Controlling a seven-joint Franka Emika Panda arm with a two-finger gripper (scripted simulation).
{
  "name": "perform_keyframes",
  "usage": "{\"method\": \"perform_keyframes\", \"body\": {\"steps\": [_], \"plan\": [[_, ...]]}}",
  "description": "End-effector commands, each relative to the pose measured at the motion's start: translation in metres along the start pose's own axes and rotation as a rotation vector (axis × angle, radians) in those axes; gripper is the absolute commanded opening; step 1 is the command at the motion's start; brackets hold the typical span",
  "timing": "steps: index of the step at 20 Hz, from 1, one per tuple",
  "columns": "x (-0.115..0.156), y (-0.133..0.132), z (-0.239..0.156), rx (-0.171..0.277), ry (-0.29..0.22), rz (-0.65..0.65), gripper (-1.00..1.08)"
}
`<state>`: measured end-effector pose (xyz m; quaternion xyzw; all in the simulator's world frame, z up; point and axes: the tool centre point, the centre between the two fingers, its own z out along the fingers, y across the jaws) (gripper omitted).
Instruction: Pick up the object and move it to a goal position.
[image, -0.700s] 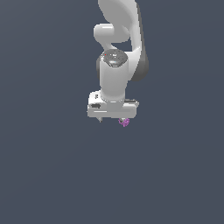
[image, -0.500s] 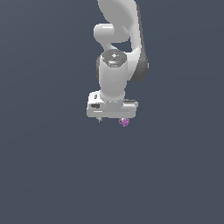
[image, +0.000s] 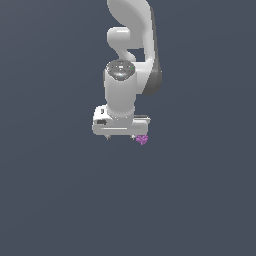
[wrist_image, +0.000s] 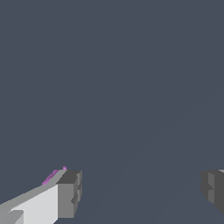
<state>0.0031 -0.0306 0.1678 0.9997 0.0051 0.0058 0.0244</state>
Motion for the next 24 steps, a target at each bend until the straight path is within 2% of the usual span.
{"method": "perform_keyframes", "body": {"steps": [1, 9, 18, 24], "plan": [[-0.001, -0.003, 0.001, 0.001, 0.000, -0.004, 1.00], [-0.018, -0.029, 0.019, 0.013, -0.001, -0.045, 1.00], [-0.063, -0.083, 0.055, 0.038, -0.005, -0.133, 1.00], [-0.084, -0.103, 0.068, 0.047, -0.006, -0.169, 1.00]]}}
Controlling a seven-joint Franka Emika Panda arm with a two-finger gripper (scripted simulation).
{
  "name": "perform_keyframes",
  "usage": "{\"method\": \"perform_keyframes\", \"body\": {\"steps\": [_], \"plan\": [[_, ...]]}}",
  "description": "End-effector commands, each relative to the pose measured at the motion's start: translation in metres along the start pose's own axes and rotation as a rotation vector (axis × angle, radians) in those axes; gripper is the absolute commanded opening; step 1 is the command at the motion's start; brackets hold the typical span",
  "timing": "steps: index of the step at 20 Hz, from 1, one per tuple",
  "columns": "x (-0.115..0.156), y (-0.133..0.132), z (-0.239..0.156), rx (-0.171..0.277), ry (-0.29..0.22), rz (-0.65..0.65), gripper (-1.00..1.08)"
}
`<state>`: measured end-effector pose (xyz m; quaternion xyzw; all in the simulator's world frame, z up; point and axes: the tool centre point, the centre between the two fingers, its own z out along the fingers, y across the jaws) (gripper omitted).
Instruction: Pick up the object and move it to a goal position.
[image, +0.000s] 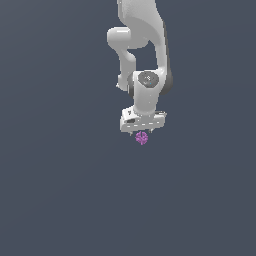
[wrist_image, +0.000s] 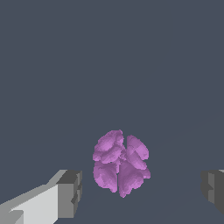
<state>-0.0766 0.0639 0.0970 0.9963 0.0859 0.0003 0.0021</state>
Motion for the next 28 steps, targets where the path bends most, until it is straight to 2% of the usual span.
{"method": "perform_keyframes", "body": {"steps": [1, 9, 19, 24, 25, 28], "plan": [[-0.006, -0.006, 0.004, 0.003, 0.000, -0.010, 1.00], [-0.008, -0.009, 0.009, 0.004, -0.001, -0.015, 1.00], [-0.010, -0.010, 0.049, 0.004, 0.000, -0.016, 1.00], [-0.009, -0.010, 0.056, 0.004, 0.000, -0.016, 1.00], [-0.009, -0.010, 0.056, 0.004, 0.000, -0.016, -1.00], [-0.009, -0.010, 0.056, 0.004, 0.000, -0.016, -1.00]]}}
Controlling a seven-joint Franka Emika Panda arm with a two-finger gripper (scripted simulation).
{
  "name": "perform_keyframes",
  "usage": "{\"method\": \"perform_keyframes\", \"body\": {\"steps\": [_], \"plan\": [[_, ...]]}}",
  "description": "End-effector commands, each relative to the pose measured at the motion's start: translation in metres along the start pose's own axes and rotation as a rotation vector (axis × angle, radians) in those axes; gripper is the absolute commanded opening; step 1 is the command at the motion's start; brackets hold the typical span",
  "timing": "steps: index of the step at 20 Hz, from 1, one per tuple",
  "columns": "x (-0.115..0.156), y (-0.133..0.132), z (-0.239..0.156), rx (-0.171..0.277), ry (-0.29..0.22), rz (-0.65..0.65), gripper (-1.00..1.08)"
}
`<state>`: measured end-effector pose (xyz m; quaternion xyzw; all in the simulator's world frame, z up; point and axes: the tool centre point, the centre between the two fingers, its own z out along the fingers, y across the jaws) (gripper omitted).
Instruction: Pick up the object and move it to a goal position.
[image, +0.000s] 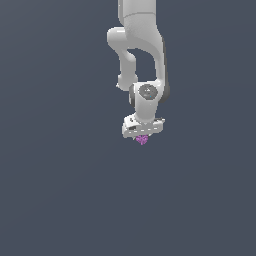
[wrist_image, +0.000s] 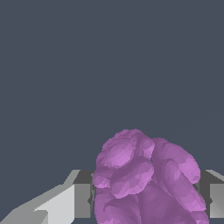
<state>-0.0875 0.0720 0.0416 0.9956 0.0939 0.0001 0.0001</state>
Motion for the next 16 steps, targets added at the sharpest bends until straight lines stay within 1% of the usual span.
{"method": "perform_keyframes", "body": {"steps": [1, 10, 16], "plan": [[0.000, 0.000, 0.001, 0.000, 0.000, 0.000, -1.00], [0.002, -0.001, -0.001, 0.000, 0.001, 0.000, -1.00], [0.017, -0.005, -0.005, 0.000, 0.001, 0.000, -1.00]]}}
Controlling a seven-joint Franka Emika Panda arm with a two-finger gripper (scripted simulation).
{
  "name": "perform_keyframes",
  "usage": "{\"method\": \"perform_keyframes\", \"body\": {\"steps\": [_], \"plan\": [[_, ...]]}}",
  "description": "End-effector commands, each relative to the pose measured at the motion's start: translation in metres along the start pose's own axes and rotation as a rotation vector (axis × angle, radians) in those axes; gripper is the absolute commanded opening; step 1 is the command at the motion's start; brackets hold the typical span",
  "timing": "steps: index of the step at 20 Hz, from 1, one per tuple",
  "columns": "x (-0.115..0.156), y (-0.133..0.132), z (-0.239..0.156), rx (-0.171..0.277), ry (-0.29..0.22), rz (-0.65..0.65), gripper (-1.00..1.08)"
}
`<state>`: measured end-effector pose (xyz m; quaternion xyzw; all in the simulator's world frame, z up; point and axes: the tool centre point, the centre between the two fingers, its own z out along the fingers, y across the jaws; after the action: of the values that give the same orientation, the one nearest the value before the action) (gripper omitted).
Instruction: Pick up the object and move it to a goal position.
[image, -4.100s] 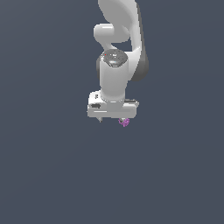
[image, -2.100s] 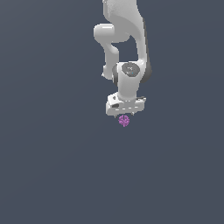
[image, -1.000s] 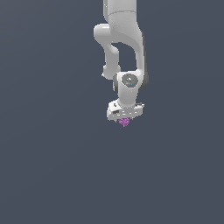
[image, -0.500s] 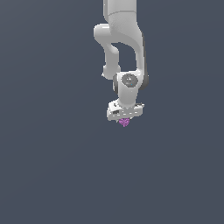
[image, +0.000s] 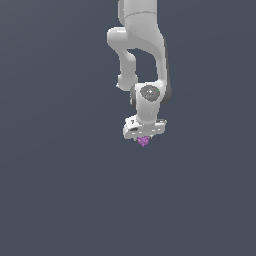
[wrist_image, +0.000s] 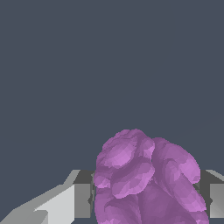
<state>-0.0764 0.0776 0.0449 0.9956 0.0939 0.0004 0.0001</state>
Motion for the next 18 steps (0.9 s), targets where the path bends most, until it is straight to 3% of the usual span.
{"method": "perform_keyframes", "body": {"steps": [1, 18], "plan": [[0.008, -0.003, -0.003, 0.000, 0.000, 0.000, -1.00], [0.107, -0.030, -0.031, 0.000, 0.000, 0.000, -1.00]]}}
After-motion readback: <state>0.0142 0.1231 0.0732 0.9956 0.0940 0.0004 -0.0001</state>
